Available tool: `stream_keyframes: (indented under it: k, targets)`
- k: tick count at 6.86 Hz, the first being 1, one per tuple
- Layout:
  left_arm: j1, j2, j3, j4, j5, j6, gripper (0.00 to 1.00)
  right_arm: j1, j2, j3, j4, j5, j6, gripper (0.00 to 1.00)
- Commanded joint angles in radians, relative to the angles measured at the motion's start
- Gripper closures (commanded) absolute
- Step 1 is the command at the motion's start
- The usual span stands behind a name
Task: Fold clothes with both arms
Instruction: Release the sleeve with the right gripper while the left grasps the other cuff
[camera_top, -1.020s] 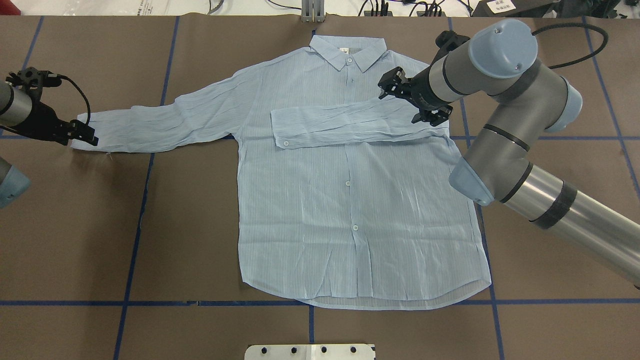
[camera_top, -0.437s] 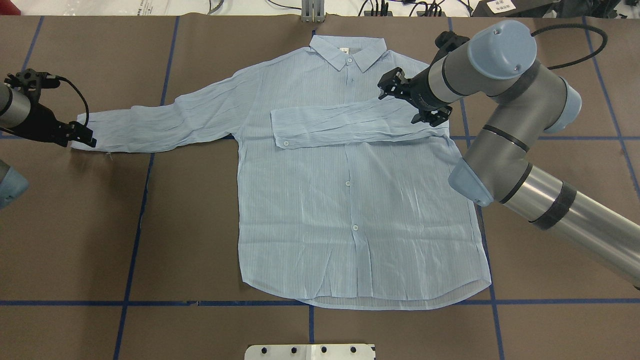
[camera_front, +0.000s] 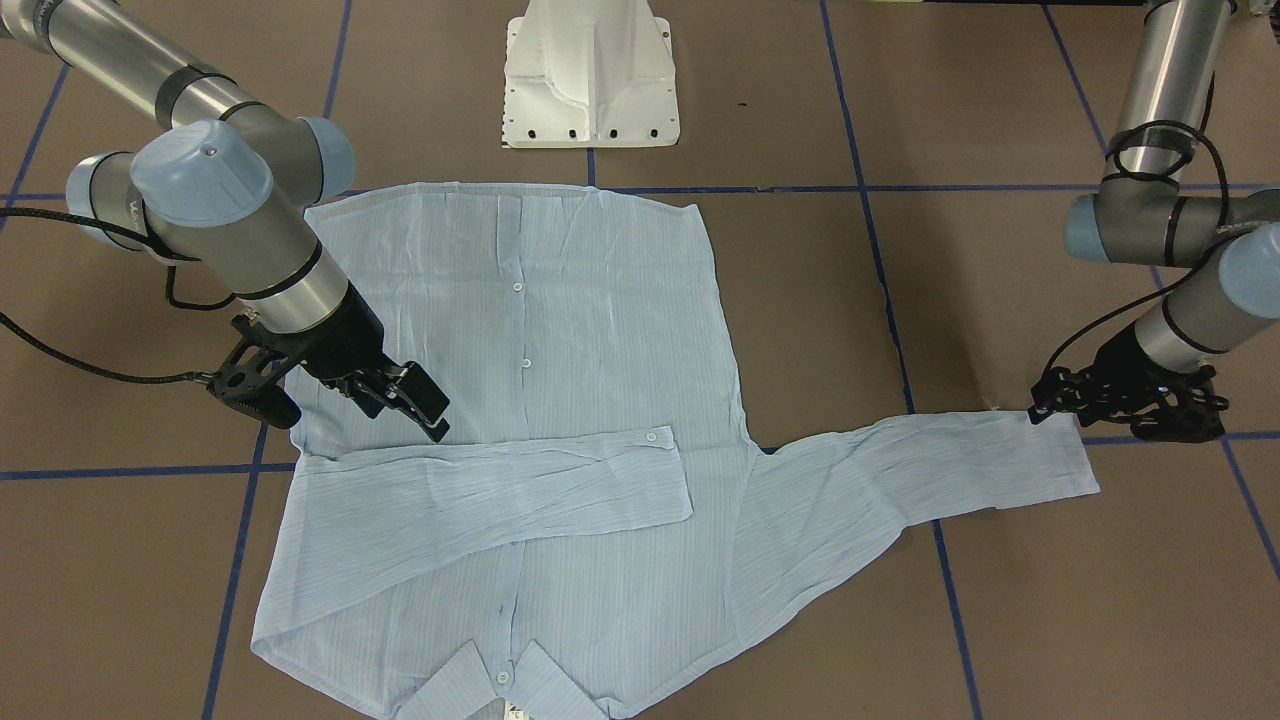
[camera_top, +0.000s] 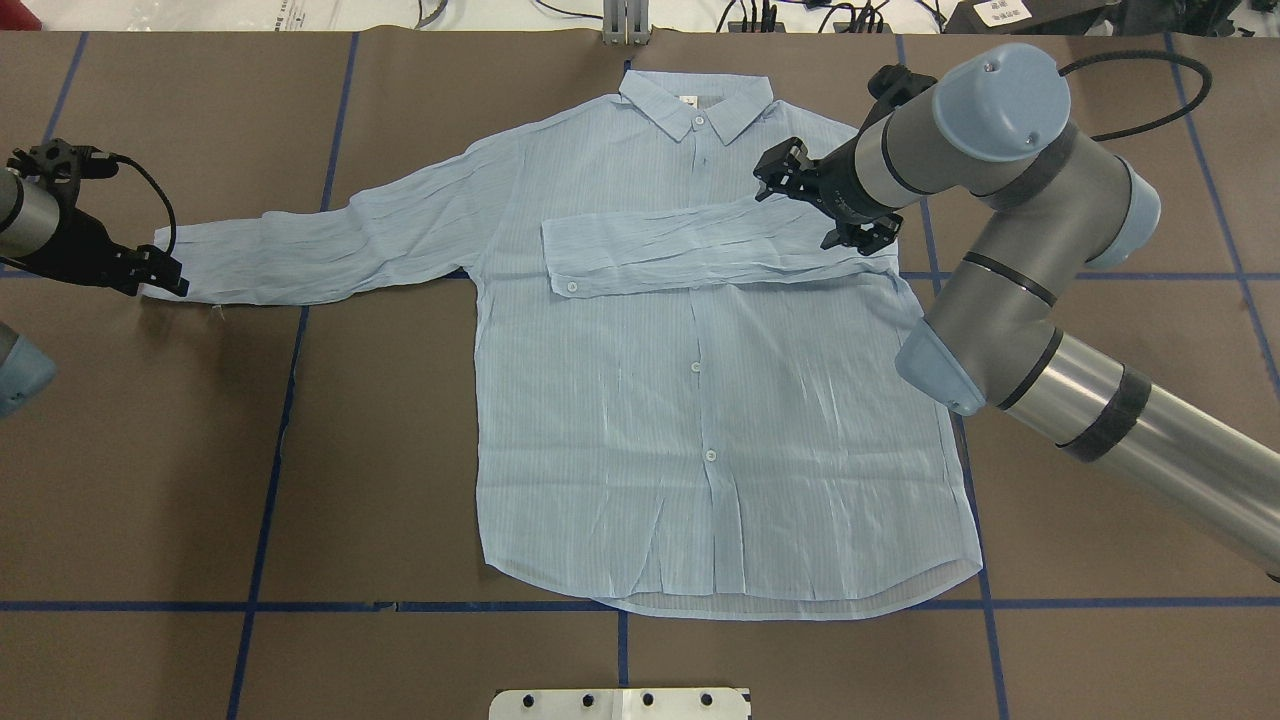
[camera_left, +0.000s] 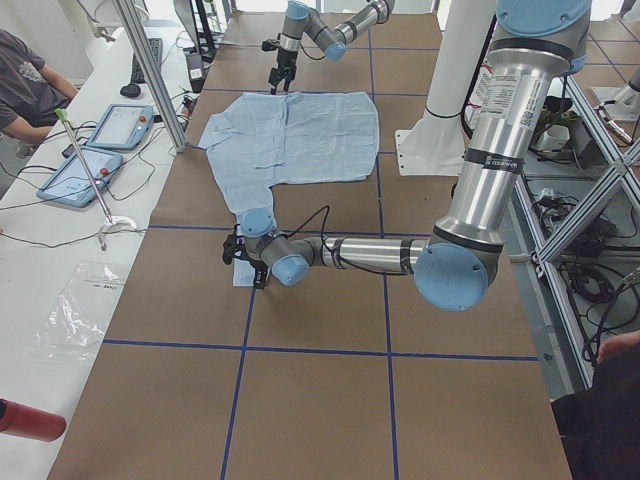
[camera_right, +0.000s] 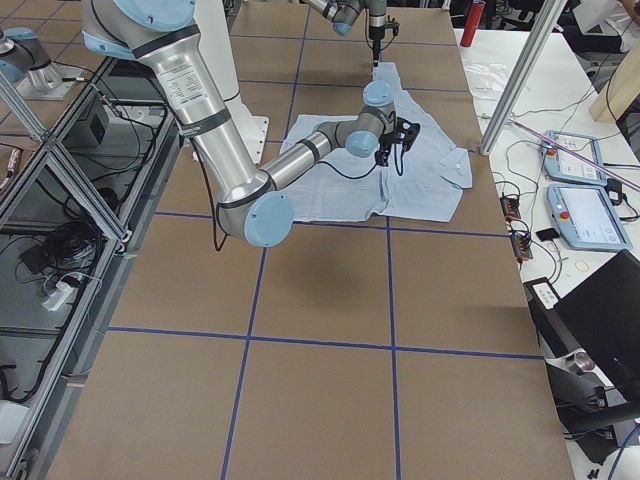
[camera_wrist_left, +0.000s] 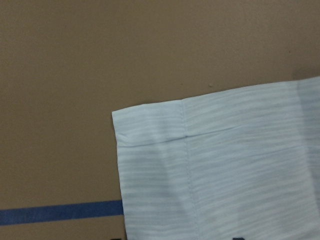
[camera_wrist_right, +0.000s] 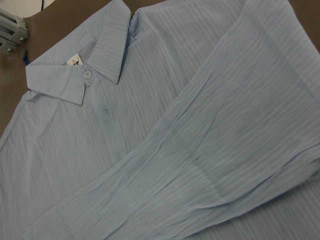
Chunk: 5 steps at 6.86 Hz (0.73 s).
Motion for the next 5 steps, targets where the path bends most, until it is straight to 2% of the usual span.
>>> stream_keyframes:
  k: [1, 2, 3, 4, 5]
  targets:
    - [0.000, 0.001, 0.001, 0.000, 0.017, -0.014, 0.45, -0.001, 0.000, 0.000, 0.000, 0.000, 0.000, 0.00]
    - [0.000, 0.001, -0.001, 0.000, 0.029, -0.022, 0.58, -0.001, -0.002, 0.002, 0.000, 0.000, 0.000, 0.00]
    - [0.000, 0.003, -0.002, -0.002, 0.037, -0.036, 0.90, -0.001, 0.000, 0.002, 0.000, -0.002, 0.000, 0.00]
    - [0.002, 0.004, -0.010, -0.002, 0.035, -0.039, 1.00, -0.001, 0.000, 0.002, 0.000, -0.002, 0.000, 0.00]
    - [0.000, 0.004, -0.019, -0.002, 0.035, -0.043, 1.00, -0.001, 0.000, 0.000, 0.000, -0.002, 0.000, 0.00]
